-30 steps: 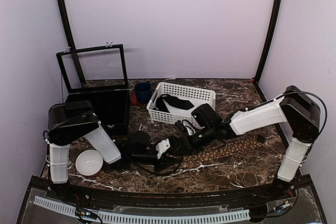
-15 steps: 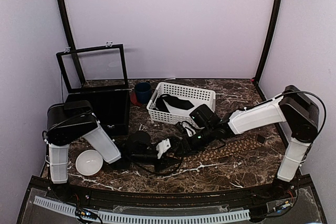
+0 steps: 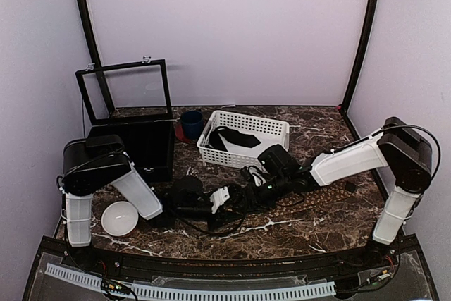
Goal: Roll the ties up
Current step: Roll the tie at the center of the board.
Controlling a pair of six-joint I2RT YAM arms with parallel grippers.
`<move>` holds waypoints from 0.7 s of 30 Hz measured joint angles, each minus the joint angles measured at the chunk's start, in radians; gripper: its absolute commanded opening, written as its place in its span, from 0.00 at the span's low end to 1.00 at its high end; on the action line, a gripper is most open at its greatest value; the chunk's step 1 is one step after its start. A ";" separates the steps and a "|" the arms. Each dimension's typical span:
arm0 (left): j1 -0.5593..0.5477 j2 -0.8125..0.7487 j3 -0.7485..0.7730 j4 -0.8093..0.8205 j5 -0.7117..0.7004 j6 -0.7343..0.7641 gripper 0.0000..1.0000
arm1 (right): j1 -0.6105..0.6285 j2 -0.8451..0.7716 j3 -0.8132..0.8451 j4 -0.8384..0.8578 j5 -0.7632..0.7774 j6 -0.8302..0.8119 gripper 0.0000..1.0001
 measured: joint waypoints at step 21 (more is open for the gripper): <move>0.002 0.000 -0.010 0.001 0.004 0.003 0.50 | 0.019 0.017 -0.025 0.082 0.020 0.049 0.00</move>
